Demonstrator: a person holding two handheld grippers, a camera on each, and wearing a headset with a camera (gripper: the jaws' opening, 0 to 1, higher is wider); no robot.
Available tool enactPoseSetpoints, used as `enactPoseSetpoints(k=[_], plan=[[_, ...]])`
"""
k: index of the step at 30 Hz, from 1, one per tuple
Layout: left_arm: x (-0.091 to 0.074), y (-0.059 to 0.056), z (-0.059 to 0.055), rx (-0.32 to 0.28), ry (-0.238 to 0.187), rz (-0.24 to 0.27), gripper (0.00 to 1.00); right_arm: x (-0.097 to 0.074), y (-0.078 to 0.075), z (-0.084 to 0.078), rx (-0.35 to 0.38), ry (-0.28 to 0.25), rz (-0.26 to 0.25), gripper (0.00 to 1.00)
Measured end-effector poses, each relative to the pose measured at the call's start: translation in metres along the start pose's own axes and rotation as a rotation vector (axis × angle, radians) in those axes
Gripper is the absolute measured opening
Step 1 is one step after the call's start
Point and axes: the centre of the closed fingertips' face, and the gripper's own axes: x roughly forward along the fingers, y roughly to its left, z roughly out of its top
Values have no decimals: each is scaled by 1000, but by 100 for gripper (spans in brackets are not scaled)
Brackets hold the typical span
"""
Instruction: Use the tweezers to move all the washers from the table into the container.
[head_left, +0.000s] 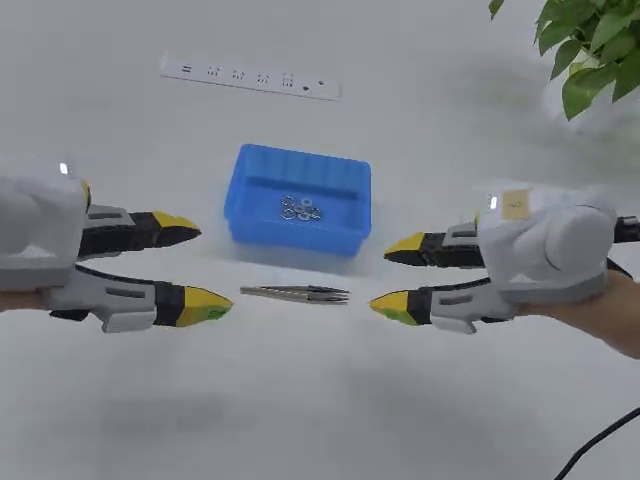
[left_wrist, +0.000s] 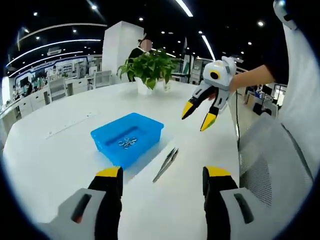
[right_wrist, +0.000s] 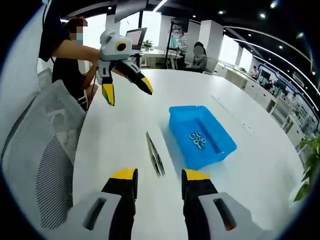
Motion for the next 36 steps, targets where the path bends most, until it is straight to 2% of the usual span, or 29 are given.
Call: enactPoseSetpoints(k=[1, 2, 5, 7, 8, 11, 14, 17, 19, 22, 26, 31, 36], plan=[[-4, 0, 1, 20, 2, 10, 76, -4, 1, 3, 1, -12, -10, 37], [-10, -2, 3, 38, 4, 21, 76, -10, 1, 6, 4, -26, -26, 38], [-20, -8, 9, 50, 4, 31, 81, -20, 5, 14, 11, -64, -54, 44], [-24, -14, 16, 62, -17, 27, 91, -25, 9, 20, 12, -87, -59, 49], [-26, -19, 24, 71, -46, 20, 94, -28, 11, 23, 14, -99, -60, 50], [-29, -28, 36, 96, -76, 12, 99, -34, 17, 31, 0, -133, -65, 55], [-28, -41, 39, 156, -64, -8, 100, -37, 25, 33, 12, -145, -44, 62], [-26, -48, 36, 183, -35, -10, 100, -38, 30, 29, 1, -123, -40, 70], [-25, -48, 38, 183, -37, -5, 100, -39, 31, 28, -4, -121, -48, 75], [-24, -50, 45, 160, -64, -9, 100, -42, 30, 29, 2, -130, -65, 82], [-24, -49, 51, 184, -60, -8, 100, -46, 24, 31, 12, -141, -112, 99], [-27, -49, 59, 175, -93, -6, 100, -52, 20, 32, 28, -156, -134, 100], [-26, -49, 56, 189, -71, -4, 100, -52, 21, 31, 27, -148, -135, 100]])
